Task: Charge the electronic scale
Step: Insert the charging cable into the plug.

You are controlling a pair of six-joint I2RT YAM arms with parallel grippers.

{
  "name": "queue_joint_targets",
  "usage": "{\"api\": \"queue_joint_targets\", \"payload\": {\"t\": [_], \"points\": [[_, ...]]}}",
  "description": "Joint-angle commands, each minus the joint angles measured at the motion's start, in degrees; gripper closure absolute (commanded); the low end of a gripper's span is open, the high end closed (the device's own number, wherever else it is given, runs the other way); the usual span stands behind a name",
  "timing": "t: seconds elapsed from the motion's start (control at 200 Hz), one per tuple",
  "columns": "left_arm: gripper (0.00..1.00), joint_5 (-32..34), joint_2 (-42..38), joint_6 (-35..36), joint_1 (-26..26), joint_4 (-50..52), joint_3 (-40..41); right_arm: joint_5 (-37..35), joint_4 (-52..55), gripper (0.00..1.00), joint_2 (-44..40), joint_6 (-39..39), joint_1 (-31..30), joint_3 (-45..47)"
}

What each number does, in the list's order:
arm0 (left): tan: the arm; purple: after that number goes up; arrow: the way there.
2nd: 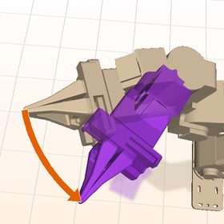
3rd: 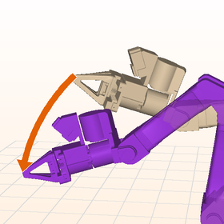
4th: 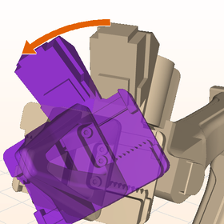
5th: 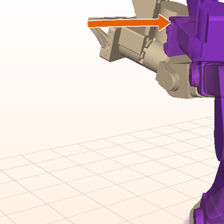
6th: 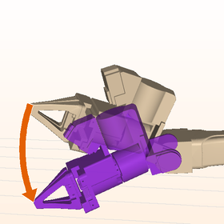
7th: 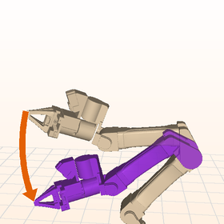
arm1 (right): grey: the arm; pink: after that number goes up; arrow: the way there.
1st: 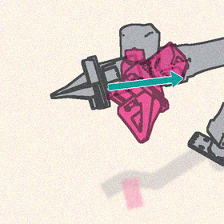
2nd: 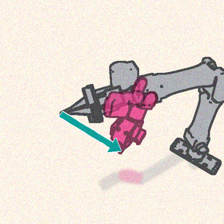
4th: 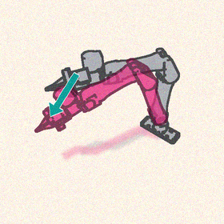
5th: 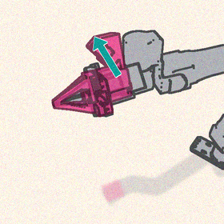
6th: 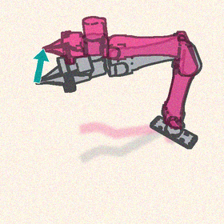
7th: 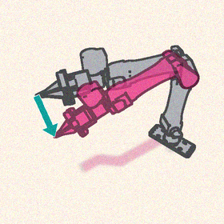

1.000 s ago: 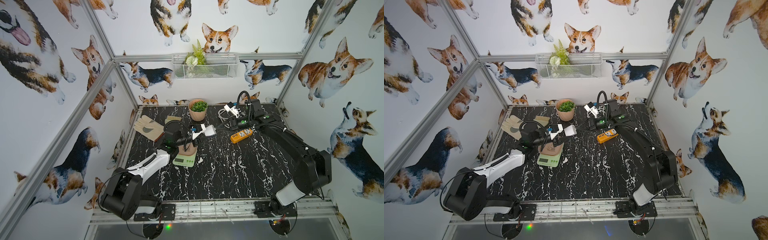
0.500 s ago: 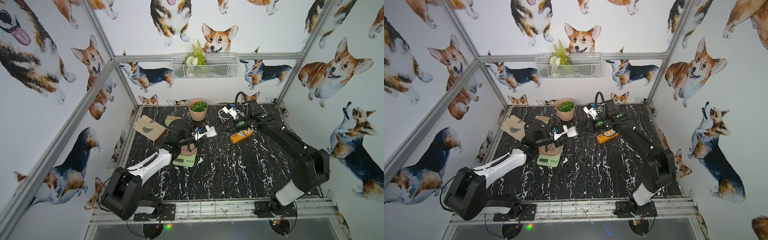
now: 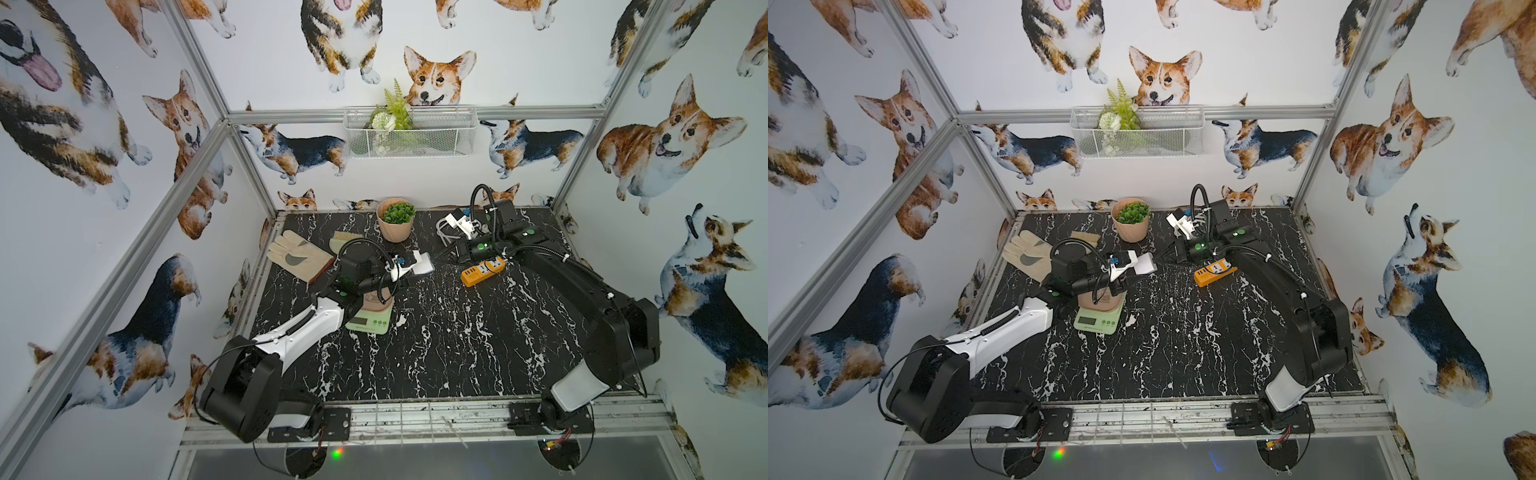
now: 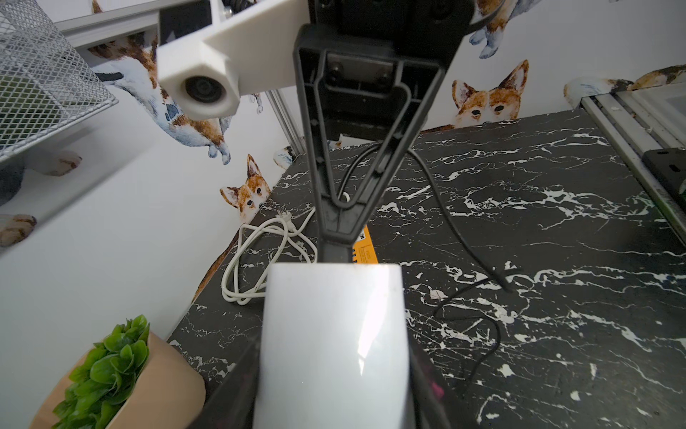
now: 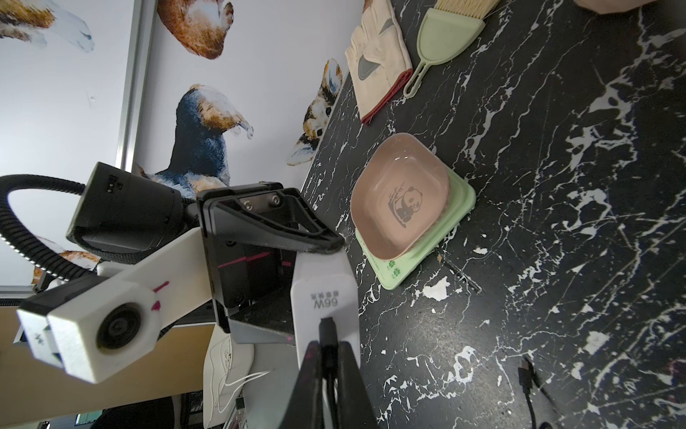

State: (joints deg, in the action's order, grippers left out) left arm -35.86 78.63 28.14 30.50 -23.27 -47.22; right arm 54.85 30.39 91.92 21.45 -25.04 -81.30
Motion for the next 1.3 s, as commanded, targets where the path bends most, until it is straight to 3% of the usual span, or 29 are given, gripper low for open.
{"api": "queue_joint_targets", "payload": {"t": [0.0,0.07,0.305,0.435,0.67,0.881,1.146,1.296], "points": [[1.0,-3.95,-0.75,0.16,0.79,-8.73,-0.68,4.75,-0.25,1.0,0.01,0.42,-0.89,0.45],[1.0,-4.02,-1.09,0.45,0.79,-8.49,-0.27,5.43,0.55,0.98,-0.15,-0.53,-0.89,0.0],[1.0,-2.68,-1.56,1.47,0.63,-7.52,1.72,5.99,1.16,0.43,-2.69,-1.1,0.22,-0.27],[1.0,-2.34,-1.5,2.1,0.61,-6.13,1.96,4.59,1.37,0.29,-4.23,-2.77,0.65,0.72],[1.0,-2.25,-0.81,0.49,0.52,-8.83,2.27,3.12,2.55,0.28,-3.33,-3.95,0.77,0.15],[1.0,-0.07,0.37,-2.18,0.52,-11.33,2.14,4.68,-5.38,0.28,-3.87,1.22,0.73,2.8],[1.0,0.43,0.73,-3.16,0.52,-11.49,1.33,6.22,-8.3,0.41,-2.38,3.3,0.67,3.09],[1.0,0.57,0.95,-4.29,0.52,-13.37,1.65,6.15,-10.15,0.42,-1.92,4.62,0.38,3.51]]}}
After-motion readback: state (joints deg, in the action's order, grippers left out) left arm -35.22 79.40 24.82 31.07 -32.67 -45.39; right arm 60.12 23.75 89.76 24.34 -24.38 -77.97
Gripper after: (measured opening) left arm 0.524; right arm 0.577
